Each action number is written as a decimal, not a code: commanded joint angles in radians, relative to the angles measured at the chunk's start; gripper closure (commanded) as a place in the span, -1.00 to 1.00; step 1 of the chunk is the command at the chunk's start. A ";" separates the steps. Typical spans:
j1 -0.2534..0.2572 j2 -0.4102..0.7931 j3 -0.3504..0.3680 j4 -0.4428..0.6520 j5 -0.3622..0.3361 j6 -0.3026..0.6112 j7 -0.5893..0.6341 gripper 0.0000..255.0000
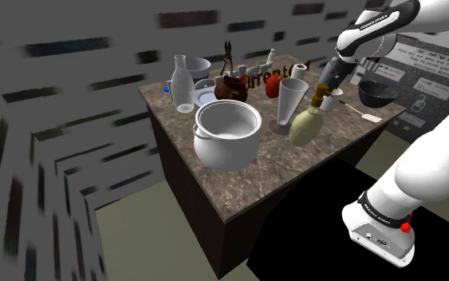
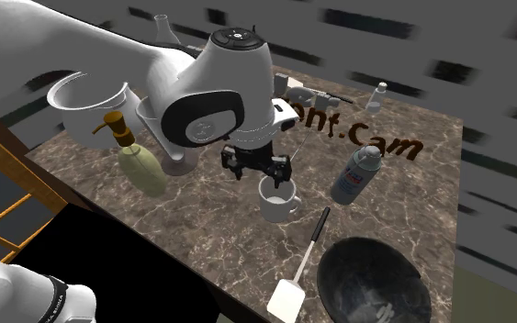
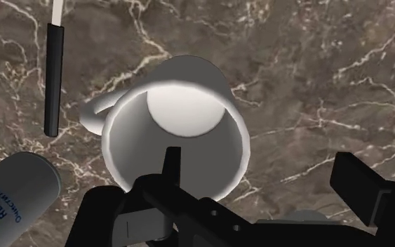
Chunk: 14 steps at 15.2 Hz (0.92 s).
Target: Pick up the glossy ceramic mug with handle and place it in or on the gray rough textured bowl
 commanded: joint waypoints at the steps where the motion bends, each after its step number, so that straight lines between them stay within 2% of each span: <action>1: -0.001 0.040 -0.010 0.006 0.033 0.026 -0.033 -1.00; 7: -0.002 0.107 -0.011 -0.014 0.096 0.097 -0.078 -1.00; 14: -0.002 0.107 -0.011 -0.014 0.095 0.097 -0.078 -1.00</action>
